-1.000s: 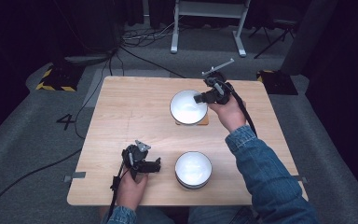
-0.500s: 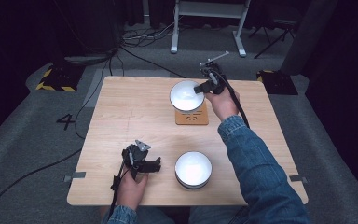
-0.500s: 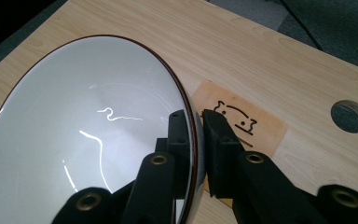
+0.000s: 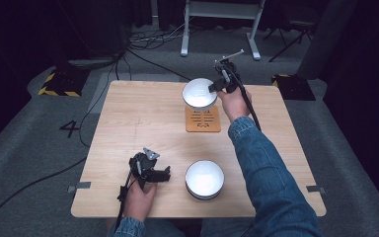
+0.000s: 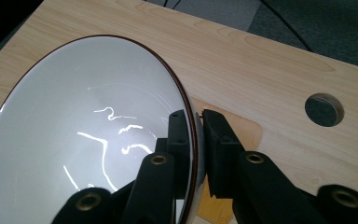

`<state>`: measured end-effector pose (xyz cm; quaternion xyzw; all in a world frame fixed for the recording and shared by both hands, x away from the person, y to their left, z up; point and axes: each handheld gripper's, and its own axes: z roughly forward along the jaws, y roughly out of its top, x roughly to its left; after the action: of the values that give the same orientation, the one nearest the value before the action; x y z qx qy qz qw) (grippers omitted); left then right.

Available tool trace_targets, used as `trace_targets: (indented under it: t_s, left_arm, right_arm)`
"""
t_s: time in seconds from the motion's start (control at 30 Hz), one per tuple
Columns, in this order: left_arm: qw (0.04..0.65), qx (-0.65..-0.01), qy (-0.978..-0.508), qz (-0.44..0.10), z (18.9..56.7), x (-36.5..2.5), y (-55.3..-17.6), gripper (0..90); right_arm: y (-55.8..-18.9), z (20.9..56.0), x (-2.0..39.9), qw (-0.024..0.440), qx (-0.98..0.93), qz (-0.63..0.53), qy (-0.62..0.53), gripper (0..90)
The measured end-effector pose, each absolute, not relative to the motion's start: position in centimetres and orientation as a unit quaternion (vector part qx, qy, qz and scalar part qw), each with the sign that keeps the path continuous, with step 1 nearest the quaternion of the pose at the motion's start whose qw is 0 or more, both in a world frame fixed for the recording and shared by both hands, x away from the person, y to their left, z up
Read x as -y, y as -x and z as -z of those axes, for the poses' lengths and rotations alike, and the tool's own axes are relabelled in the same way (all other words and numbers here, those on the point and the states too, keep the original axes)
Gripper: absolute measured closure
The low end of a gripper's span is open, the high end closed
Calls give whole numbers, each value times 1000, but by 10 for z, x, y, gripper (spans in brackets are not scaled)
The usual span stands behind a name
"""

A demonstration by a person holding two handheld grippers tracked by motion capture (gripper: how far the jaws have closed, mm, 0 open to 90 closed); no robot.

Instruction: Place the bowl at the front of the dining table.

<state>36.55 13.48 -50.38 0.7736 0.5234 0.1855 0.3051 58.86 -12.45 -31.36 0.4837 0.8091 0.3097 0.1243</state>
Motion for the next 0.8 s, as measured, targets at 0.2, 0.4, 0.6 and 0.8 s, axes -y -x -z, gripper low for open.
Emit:
trace_targets:
  t_s: [0.2, 0.4, 0.6, 0.8]
  left_arm:
    - [304, -523, -774, -185, 504, -135, -365, 41]
    - [304, -523, -774, -185, 504, -135, -365, 42]
    - [304, -523, -774, -186, 504, -135, -365, 42]
    - [304, -523, -775, -184, 504, -135, -365, 41]
  right_arm:
    - [-598, 318, 122, 126, -802, -301, -500, 819]
    - [-605, 324, 123, 127, -795, -295, -515, 819]
    - [-611, 333, 119, 125, -794, -295, -517, 818]
    - [-615, 343, 118, 122, -793, -290, -521, 819]
